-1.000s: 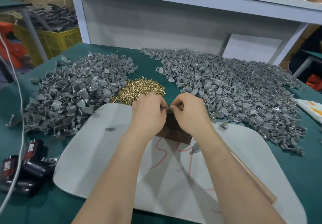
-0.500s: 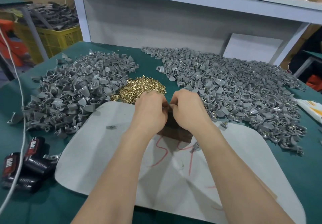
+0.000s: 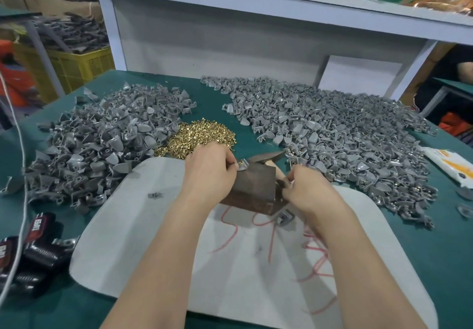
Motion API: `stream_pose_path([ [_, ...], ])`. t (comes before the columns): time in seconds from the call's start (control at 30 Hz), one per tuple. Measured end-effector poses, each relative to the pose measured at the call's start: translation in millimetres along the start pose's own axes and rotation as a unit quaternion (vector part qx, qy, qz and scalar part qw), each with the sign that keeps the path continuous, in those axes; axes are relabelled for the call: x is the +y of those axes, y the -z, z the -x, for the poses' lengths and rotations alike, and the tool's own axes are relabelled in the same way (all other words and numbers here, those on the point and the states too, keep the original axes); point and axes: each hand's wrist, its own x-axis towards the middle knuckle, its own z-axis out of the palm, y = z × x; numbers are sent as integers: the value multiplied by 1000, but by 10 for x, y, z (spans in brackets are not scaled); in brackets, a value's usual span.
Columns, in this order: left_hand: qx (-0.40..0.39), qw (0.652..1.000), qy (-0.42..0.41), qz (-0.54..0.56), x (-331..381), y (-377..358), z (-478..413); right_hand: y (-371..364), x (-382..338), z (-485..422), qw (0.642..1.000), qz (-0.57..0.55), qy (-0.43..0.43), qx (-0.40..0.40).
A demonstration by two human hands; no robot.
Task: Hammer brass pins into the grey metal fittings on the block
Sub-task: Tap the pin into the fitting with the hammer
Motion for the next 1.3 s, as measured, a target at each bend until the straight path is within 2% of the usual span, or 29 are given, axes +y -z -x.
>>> stream_pose_path([
  [0.17,-9,1000,-3,1,-7,7,-2,70,31,-54,996,-87,-9,5],
  [0.33,-8,1000,-5,-7,-10,-8,-11,255,78,41,976,-160,24,147],
  [0.4,-6,1000,-5,-6,-12,-13,-16,301,15,89,966,-183,55,176],
  [0.53,-13,1000,1,4,-36,-5,-22,288,-34,155,979,-126,100,122],
  [0.63,-14,1000,3,15,-50,-1,-23,277,-34,185,974,-156,137,88],
  [0.73,-4,1000,7,30,-45,-9,-16,281,-24,230,958,-136,208,144],
  [0.8,2,999,4,47,-54,-19,-14,309,-63,293,924,-188,261,205],
  [0.87,7,998,0,61,-65,-35,-19,323,-68,326,907,-221,286,214],
  [1.0,13,998,13,59,-69,-44,-22,251,-57,332,947,-131,266,119],
  [1.03,12,998,14,57,-70,-42,-19,237,-54,331,947,-133,261,130],
  [1.1,5,998,5,55,-68,-38,-21,266,-73,360,923,-198,273,187],
  [1.17,2,999,-5,45,-67,-39,-41,309,-59,322,911,-215,283,209],
  [1.23,4,999,7,49,-74,-40,-47,286,-96,309,931,-137,297,160],
  [1.3,6,999,12,48,-62,-35,-29,221,-87,302,949,-113,260,136],
])
